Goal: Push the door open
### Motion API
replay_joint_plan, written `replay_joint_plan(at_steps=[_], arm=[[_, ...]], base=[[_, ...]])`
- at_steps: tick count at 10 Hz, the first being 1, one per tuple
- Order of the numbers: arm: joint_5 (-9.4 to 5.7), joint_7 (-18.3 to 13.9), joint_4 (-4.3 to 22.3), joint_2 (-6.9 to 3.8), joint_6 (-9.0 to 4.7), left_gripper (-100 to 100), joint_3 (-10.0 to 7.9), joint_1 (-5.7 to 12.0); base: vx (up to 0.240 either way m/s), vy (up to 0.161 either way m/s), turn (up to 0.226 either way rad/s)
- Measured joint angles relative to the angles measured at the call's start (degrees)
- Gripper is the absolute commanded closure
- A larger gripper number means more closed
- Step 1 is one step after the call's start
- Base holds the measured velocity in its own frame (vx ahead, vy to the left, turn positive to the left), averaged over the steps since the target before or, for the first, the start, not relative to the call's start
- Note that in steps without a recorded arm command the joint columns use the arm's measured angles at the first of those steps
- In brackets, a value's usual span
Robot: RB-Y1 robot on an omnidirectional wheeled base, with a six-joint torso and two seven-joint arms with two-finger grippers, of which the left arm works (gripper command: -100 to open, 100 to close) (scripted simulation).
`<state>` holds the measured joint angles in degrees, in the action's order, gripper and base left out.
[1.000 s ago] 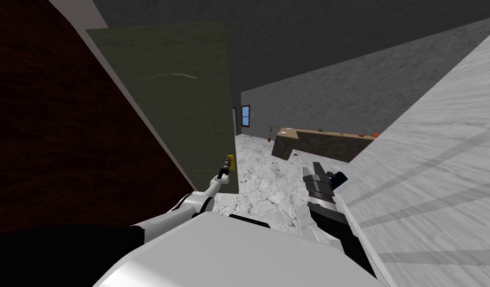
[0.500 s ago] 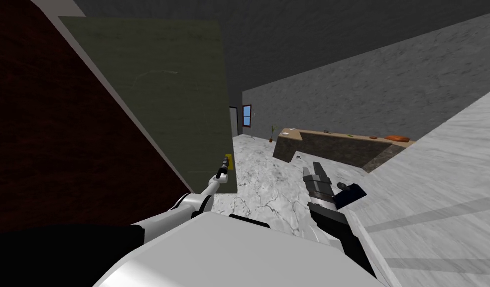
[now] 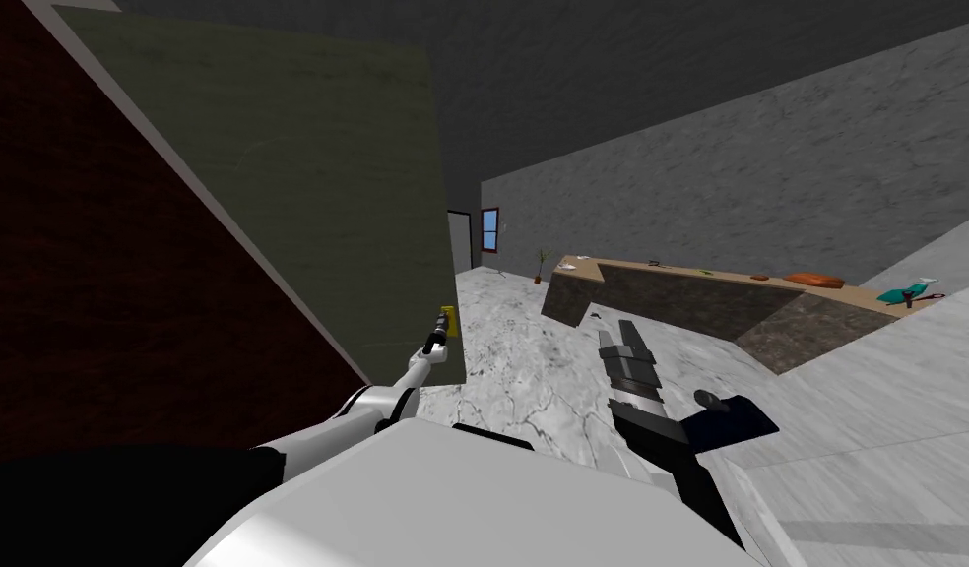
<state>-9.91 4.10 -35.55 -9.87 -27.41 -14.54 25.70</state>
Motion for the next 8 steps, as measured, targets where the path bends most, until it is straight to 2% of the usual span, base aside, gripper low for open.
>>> replay_joint_plan(at_steps=[1, 3, 4, 5, 8], arm=[[-0.24, 0.57, -0.64, -0.03, 0.37, 100, -0.8, -0.14], [-0.59, 0.51, 0.53, -1.01, -0.11, 100, -1.54, 0.52], [-0.81, 0.59, 2.25, -1.54, -0.64, 100, -2.0, 1.22], [-1.0, 0.6, 2.71, -1.92, -1.06, 100, -2.46, 1.12], [-1.55, 1.16, 1.19, -2.5, -0.37, 100, -3.94, -0.06]], base=[[0.127, -0.055, 0.033], [0.162, -0.077, 0.055], [0.179, -0.092, 0.059], [0.179, -0.114, 0.055], [0.144, -0.054, 0.046]])
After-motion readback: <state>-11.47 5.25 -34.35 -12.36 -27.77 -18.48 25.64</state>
